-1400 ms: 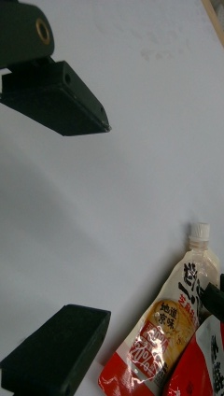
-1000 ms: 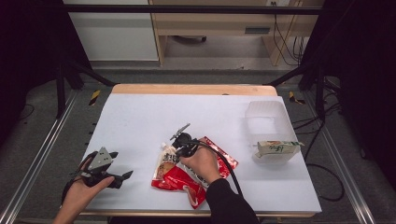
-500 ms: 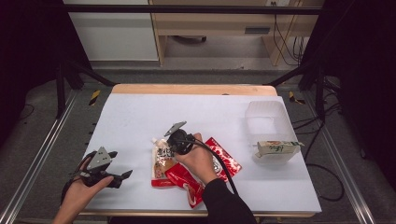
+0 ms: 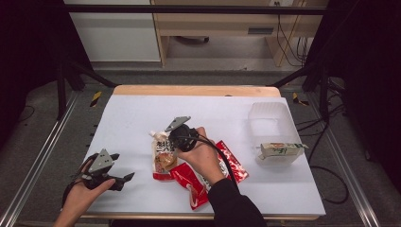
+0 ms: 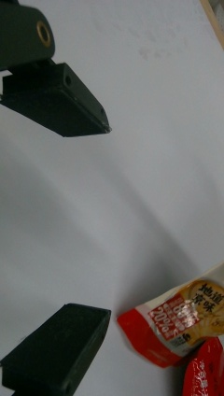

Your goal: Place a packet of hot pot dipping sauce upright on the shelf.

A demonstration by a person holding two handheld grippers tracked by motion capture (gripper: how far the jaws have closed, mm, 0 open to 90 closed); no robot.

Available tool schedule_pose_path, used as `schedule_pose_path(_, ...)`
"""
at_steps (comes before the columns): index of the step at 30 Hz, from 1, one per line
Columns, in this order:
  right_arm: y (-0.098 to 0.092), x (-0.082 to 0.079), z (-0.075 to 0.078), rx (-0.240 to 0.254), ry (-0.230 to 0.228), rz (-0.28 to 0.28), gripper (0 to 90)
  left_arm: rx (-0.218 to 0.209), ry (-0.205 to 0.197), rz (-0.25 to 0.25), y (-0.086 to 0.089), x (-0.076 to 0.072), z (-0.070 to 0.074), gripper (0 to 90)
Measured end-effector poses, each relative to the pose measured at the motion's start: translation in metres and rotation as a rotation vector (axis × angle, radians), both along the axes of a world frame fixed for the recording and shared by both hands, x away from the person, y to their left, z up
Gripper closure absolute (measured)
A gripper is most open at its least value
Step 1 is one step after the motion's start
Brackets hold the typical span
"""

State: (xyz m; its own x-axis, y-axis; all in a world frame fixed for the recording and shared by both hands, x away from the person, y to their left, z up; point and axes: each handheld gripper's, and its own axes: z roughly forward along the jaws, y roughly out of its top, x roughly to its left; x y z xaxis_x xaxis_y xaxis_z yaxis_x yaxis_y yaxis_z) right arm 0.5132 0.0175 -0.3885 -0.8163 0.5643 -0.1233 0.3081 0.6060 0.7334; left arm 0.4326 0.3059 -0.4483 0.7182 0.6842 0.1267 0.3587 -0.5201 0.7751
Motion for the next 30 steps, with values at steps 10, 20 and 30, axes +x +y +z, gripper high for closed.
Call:
schedule_pose_path(10,-0.003,-0.005,0.019,0.024,-0.019,0.038,90.0,-0.087,0.014,-0.028,0.000,-0.002,0.006,10.5)
schedule_pose_path(20,-0.010,-0.013,0.035,0.018,-0.050,0.086,90.0,-0.111,0.010,-0.058,-0.015,0.010,0.032,12.5)
schedule_pose_path(30,-0.018,-0.006,0.036,0.029,-0.039,0.107,90.0,-0.096,0.016,-0.107,-0.040,0.038,0.050,16.1)
